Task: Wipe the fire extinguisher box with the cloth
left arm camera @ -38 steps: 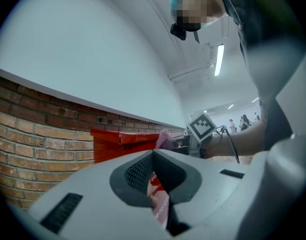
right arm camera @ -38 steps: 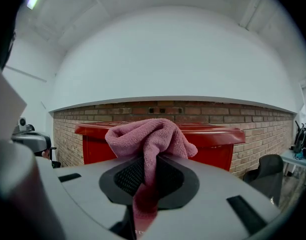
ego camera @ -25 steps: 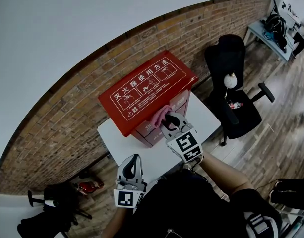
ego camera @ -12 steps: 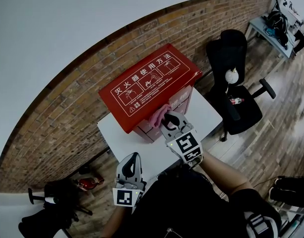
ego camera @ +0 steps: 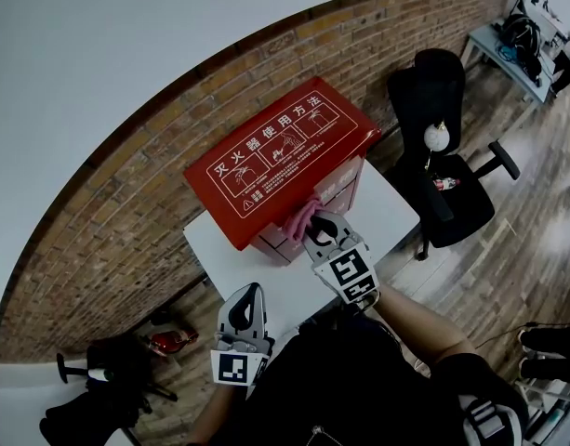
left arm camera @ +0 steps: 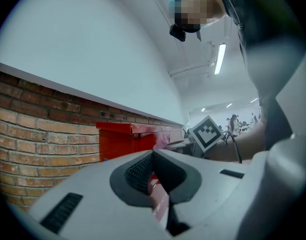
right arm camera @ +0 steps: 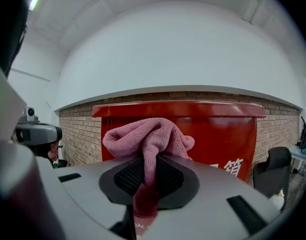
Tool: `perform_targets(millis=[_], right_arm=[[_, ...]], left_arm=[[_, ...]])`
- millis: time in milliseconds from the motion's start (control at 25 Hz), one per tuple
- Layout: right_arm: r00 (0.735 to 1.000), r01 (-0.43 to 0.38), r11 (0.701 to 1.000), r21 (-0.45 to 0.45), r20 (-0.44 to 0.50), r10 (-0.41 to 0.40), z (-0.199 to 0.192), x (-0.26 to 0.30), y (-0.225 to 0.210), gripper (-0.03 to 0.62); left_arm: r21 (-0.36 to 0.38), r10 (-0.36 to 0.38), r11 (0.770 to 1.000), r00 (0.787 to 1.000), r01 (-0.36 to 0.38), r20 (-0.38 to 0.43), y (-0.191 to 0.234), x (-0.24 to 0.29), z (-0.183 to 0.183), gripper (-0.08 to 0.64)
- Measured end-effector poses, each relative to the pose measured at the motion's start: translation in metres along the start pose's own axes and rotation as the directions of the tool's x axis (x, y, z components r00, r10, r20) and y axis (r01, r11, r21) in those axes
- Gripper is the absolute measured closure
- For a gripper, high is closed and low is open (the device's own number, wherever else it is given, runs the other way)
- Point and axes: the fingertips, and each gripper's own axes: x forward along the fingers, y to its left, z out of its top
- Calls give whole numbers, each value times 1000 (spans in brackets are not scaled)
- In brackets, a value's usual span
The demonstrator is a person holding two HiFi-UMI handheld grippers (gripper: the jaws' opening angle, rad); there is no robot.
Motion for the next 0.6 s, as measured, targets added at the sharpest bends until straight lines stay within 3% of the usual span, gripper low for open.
perform_targets(millis=[600], right_arm=[[996,1,999,45,-88,3,-52,12,0,529]], left_arm=[[1,14,1000,1000,-14,-5,4,3,-1,511]])
